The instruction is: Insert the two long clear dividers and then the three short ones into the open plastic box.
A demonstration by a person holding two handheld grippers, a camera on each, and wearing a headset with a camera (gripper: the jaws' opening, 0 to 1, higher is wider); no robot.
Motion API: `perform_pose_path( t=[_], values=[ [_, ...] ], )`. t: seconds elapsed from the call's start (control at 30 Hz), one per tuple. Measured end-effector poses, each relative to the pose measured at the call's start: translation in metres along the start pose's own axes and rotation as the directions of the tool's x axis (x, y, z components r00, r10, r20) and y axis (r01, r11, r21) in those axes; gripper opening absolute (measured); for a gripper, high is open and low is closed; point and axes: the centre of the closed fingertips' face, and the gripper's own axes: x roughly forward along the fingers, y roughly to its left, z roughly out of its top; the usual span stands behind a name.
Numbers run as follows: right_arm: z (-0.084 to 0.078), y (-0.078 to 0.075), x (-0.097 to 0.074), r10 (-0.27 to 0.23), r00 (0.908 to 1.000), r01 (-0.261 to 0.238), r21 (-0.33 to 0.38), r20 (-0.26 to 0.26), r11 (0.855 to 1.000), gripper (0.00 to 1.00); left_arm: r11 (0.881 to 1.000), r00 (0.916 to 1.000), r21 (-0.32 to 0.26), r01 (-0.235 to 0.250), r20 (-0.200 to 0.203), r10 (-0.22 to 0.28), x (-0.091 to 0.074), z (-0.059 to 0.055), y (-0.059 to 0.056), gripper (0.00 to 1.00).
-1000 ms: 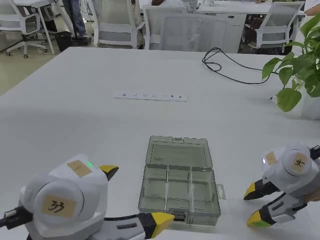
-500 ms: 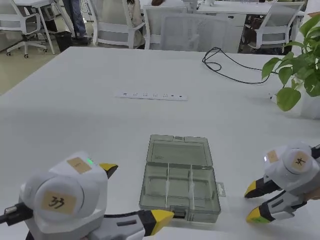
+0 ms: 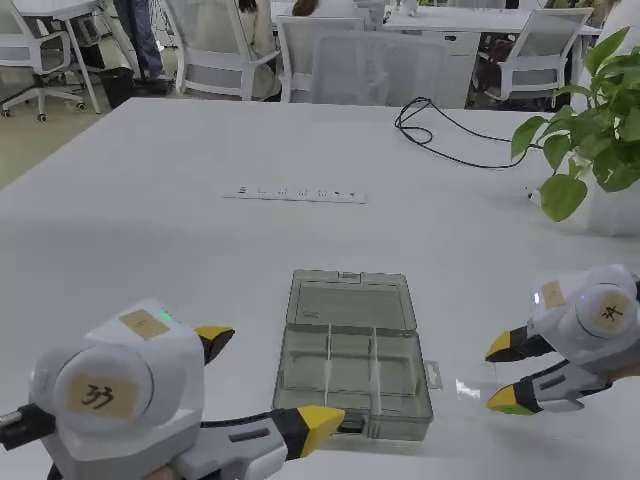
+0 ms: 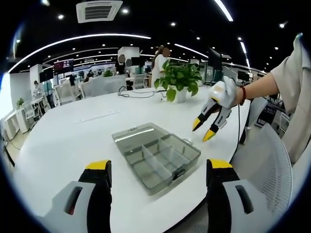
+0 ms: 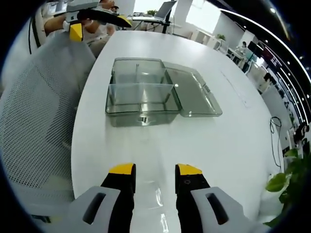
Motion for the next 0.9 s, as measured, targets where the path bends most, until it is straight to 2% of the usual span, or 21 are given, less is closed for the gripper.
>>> perform_pose_path(
  t=[0.2,0.4,0.57,0.9],
  values=[
    [0.018,-0.004,-0.011,-0.056,0.9975,0.058,-0.042,0.042,0.997,0.33,0.997,0.9993,-0.078,0.024,0.029,-0.022,0.001,0.002,-0.004,0.74],
    [0.042,-0.001,-0.018,-0.084,0.9921,0.092,-0.088,0.094,0.992,0.33,0.992,0.9974,-0.113,0.052,0.054,-0.046,0.004,0.006,-0.009,0.7],
    [0.06,0.004,-0.021,-0.085,0.988,0.101,-0.123,0.129,0.987,0.33,0.986,0.9953,-0.145,0.078,0.068,-0.069,0.006,0.008,-0.014,0.65],
    [0.108,0.019,-0.021,-0.067,0.97,0.109,-0.174,0.234,0.979,0.33,0.974,0.9903,-0.193,0.118,0.095,-0.101,0.01,0.009,-0.018,0.51]
  ],
)
